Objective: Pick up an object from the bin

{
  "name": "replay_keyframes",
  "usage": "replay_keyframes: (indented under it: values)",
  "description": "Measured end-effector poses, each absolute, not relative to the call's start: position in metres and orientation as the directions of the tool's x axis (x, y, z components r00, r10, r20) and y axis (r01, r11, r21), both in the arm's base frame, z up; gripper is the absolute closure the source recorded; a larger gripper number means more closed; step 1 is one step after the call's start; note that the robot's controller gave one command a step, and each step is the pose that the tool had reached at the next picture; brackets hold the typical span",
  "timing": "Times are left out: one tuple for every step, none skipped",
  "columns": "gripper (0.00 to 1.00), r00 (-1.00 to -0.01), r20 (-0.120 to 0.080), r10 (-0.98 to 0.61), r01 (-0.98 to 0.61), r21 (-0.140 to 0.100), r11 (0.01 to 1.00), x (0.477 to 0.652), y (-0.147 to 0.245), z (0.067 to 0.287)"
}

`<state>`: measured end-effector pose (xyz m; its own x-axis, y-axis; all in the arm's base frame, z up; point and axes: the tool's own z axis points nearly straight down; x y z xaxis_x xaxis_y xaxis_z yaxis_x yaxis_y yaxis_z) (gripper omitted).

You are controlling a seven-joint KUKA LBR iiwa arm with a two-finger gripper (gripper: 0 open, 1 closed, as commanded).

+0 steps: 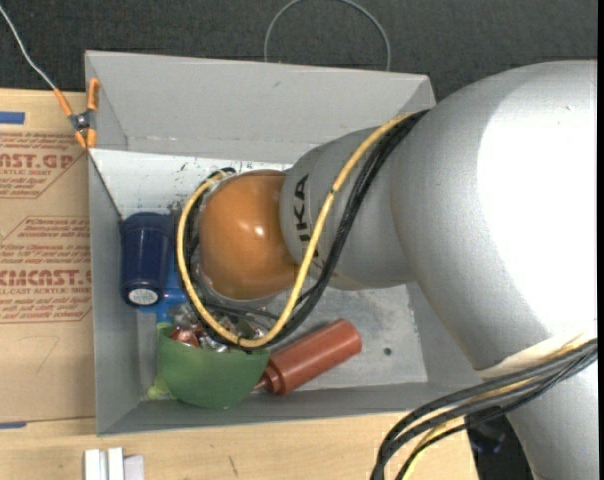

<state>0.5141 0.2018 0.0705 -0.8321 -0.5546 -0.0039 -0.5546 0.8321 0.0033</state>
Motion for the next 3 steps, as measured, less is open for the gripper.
replay_keyframes:
  values:
    - [1.00,-0.832,-0.004,-0.554,-0.554,0.003,0.832,0.5141,0.2018,0.0705]
    - [1.00,-0.832,-0.004,-0.554,-0.554,0.003,0.832,0.5142,0.2018,0.0705]
    - [1.00,-0.832,-0.005,-0.554,-0.554,0.003,0.832,0.5142,0.2018,0.0705]
